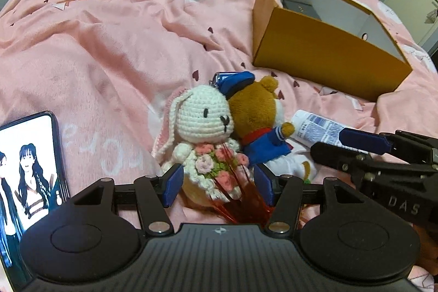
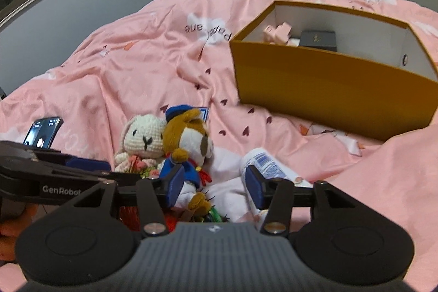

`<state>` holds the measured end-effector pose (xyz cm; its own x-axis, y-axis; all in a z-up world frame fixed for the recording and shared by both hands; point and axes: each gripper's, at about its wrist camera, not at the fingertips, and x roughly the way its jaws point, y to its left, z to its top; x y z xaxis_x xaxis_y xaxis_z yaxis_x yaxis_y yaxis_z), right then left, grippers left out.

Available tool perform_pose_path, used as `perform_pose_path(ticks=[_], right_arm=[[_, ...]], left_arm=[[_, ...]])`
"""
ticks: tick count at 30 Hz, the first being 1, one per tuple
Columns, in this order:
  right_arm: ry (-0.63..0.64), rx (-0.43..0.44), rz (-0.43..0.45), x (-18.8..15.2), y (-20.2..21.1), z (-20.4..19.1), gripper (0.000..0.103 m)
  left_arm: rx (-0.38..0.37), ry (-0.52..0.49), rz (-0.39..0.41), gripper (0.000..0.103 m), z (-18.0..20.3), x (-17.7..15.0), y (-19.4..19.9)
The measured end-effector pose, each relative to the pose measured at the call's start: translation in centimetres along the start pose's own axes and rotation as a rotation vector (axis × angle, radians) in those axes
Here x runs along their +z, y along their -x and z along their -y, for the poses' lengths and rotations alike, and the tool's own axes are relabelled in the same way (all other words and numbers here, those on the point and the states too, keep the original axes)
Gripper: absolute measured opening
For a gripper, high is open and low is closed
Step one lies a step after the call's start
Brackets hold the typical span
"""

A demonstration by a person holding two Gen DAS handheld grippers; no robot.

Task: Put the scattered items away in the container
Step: 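Grasp the brown bear plush with the right gripper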

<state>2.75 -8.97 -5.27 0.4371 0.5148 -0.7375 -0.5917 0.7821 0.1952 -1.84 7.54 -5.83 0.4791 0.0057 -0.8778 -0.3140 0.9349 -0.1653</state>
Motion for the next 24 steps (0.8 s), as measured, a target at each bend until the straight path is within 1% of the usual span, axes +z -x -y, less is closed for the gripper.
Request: perform_pose_path(ticks=[5, 8, 14, 16, 24], right_arm=[[0.039, 0.029, -0.032, -0.1, -1.3, -0.6, 0.054], [0.033, 0.037, -0.053, -0.1, -2.0, -0.4, 0.054], [0.025, 0.025, -0.080, -0.3, -3.0, -0.1, 0.054], [0.020, 0.018, -0.082, -0.3, -3.2, 0.1, 0.054], [0.044, -0.010, -0.061, -0.2, -3.5, 0.1, 0.054]], left_arm=[[0.017, -0.005, -0.024, 0.069, 0.0, 0.3, -0.8], [0.023, -0.008, -0.042, 0.071, 0.1, 0.5, -1.5], [0.034, -0.006, -0.063, 0.076, 0.2, 1.0, -2.8], [0.046, -0.005, -0.071, 0.078, 0.3, 1.1, -3.2], [0.090, -0.017, -0.080, 0.081, 0.5, 1.6, -4.9]])
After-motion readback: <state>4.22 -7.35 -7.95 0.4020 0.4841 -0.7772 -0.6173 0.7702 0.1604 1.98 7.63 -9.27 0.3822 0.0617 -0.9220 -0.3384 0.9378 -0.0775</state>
